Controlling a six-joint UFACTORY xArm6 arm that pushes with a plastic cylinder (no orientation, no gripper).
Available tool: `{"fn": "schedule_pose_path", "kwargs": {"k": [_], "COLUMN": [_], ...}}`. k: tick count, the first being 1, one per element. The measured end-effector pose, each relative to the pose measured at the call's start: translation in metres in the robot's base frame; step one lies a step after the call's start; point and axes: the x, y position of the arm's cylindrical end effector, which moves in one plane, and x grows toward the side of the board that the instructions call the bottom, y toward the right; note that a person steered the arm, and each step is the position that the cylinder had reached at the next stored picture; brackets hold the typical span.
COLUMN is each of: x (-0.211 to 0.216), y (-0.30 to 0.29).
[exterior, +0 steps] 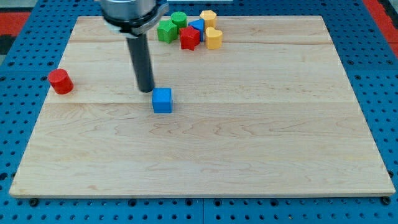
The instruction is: Push the blue cube towards the green star
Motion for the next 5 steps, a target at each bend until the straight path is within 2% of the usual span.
{"fn": "schedule_pose_path", "kwargs": {"k": [1, 2, 3, 4, 5], "x": [0.051, 0.067, 0.045, 0.02, -0.003], "y": [-0.028, 0.028, 0.077, 0.066, 0.03]}}
